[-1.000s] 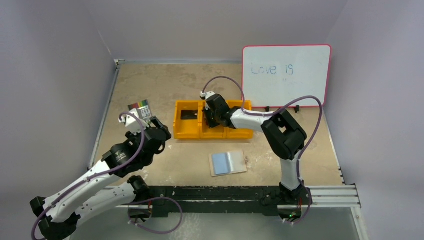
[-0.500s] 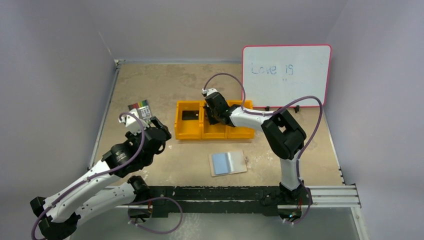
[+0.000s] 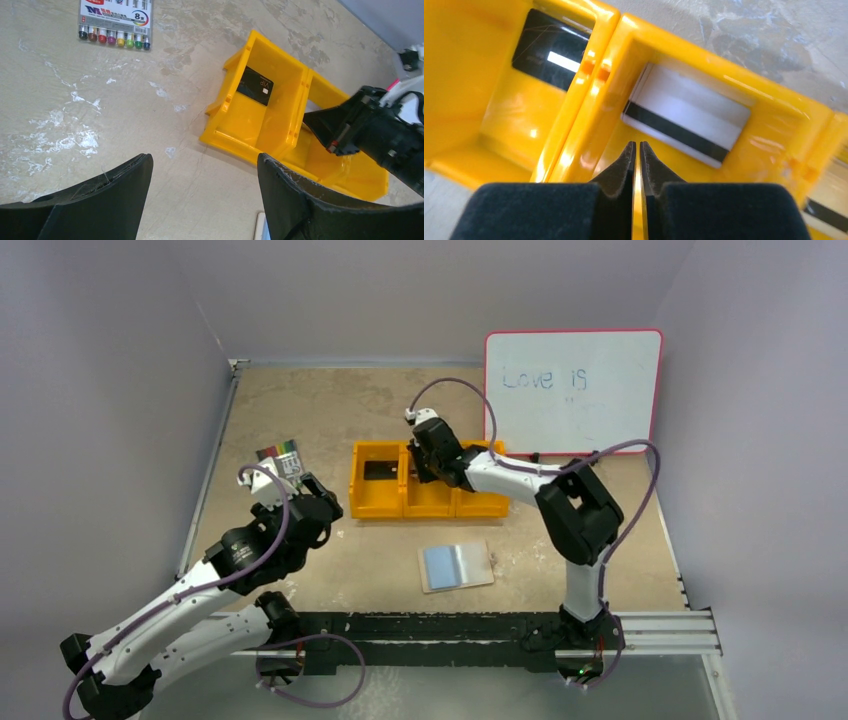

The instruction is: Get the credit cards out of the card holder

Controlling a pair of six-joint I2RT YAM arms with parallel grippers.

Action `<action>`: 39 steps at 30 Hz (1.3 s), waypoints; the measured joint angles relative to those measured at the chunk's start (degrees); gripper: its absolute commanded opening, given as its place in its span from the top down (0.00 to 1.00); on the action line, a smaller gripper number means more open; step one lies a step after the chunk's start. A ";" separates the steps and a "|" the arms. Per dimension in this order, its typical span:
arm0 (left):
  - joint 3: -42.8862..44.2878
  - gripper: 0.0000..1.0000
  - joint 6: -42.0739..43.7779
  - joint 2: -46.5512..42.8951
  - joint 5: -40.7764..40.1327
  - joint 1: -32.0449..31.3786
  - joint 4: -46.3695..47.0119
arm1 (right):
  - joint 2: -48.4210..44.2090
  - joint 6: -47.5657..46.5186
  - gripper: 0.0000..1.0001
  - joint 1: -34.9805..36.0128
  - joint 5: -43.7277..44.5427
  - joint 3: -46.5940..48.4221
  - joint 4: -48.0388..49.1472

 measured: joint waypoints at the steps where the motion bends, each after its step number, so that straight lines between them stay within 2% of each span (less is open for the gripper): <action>1: -0.04 0.23 0.00 0.00 0.02 0.02 0.04 | -1.79 0.00 0.88 0.00 -0.42 -1.36 -0.02; 5: -0.66 0.22 0.09 0.07 0.26 0.02 0.76 | -13.51 0.74 0.75 0.00 -0.96 -7.56 0.09; 8: -1.03 0.21 0.15 0.59 0.81 0.02 1.90 | -26.73 2.75 0.53 0.02 -0.46 -13.29 1.79; 10: -1.40 0.20 0.20 1.22 1.49 0.00 3.48 | -34.93 5.25 0.44 0.00 -0.42 -17.53 3.50; 11: -1.64 0.20 0.20 1.60 1.79 0.02 4.17 | -39.43 7.04 0.37 0.00 -0.61 -20.50 4.55; 13: -1.99 0.20 0.20 2.67 2.47 0.00 5.38 | -47.58 11.50 0.08 0.00 -1.51 -26.88 5.92; 14: -2.10 0.20 0.20 3.26 2.82 0.02 6.14 | -50.93 14.47 0.01 0.00 -1.97 -29.94 6.19; 17: -2.25 0.19 0.17 5.49 3.82 0.02 8.20 | -59.45 24.41 0.00 0.00 -3.15 -39.06 6.01; 20: -2.64 0.18 0.11 6.84 4.66 0.00 10.38 | -67.12 30.12 0.00 0.00 -5.11 -48.43 7.63; 23: -2.82 0.18 0.02 8.28 5.57 0.02 12.55 | -70.97 32.61 0.08 0.00 -5.62 -53.51 6.01; 27: -2.82 0.18 -0.09 10.47 6.73 0.02 14.56 | -66.01 31.87 0.26 0.04 -6.86 -52.37 4.07; 32: -2.84 0.19 -0.44 12.37 7.91 0.02 16.06 | -53.96 29.99 0.28 3.67 -6.19 -50.97 1.25; 39: -1.88 0.20 -0.24 15.52 7.87 0.02 16.26 | -43.08 29.14 0.30 15.08 2.12 -42.99 -3.39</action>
